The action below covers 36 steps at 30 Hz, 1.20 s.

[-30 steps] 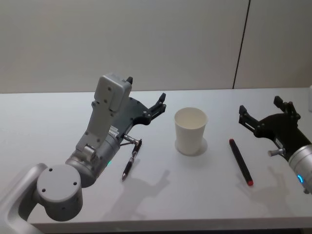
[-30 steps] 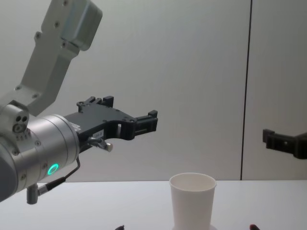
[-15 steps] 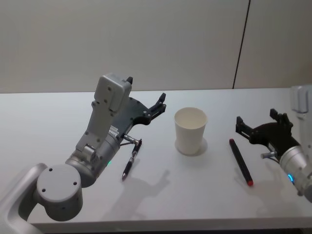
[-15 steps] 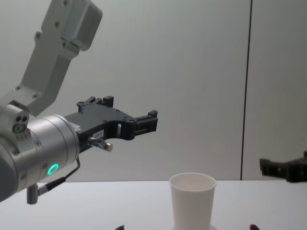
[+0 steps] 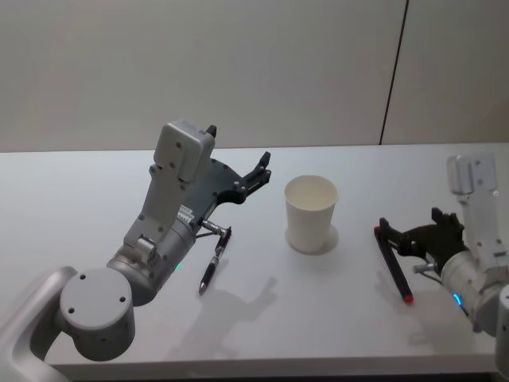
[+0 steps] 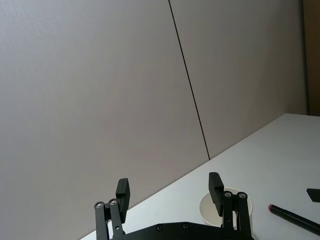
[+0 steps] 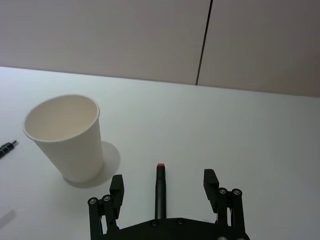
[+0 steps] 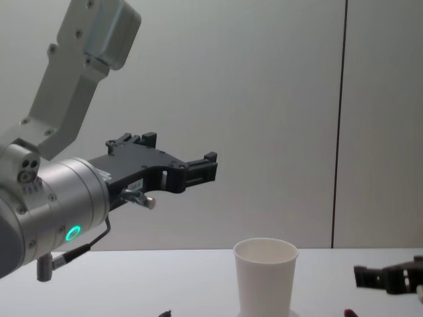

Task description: Place the pen into the pen holder.

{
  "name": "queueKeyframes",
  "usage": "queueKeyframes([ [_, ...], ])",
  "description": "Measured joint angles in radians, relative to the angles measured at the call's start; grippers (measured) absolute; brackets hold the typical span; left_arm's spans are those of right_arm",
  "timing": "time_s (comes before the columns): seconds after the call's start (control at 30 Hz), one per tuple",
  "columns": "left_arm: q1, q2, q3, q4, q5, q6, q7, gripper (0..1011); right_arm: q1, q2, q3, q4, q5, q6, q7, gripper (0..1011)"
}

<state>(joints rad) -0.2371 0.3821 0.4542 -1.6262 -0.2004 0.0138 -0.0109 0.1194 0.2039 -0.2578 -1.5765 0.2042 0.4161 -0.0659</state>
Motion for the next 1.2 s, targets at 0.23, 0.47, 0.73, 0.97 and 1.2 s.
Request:
queueKeyframes([
  [0.23,0.0,0.0,0.0,0.0,0.0,0.0,0.0,1004,0.018,-0.02,-0.004,0.048,0.004,0.025,-0.009,1002],
  [0.47,0.0,0.0,0.0,0.0,0.0,0.0,0.0,1004,0.037,-0.039,-0.006,0.093,0.011,0.039,-0.012,1002],
  [0.73,0.0,0.0,0.0,0.0,0.0,0.0,0.0,1004,0.061,-0.06,-0.011,0.146,0.009,0.053,-0.015,1002],
  [0.97,0.0,0.0,0.0,0.0,0.0,0.0,0.0,1004,0.077,-0.073,-0.013,0.179,0.0,0.063,-0.019,1002],
  [1.2,0.0,0.0,0.0,0.0,0.0,0.0,0.0,1004,0.088,-0.082,-0.013,0.207,-0.007,0.073,-0.021,1002],
])
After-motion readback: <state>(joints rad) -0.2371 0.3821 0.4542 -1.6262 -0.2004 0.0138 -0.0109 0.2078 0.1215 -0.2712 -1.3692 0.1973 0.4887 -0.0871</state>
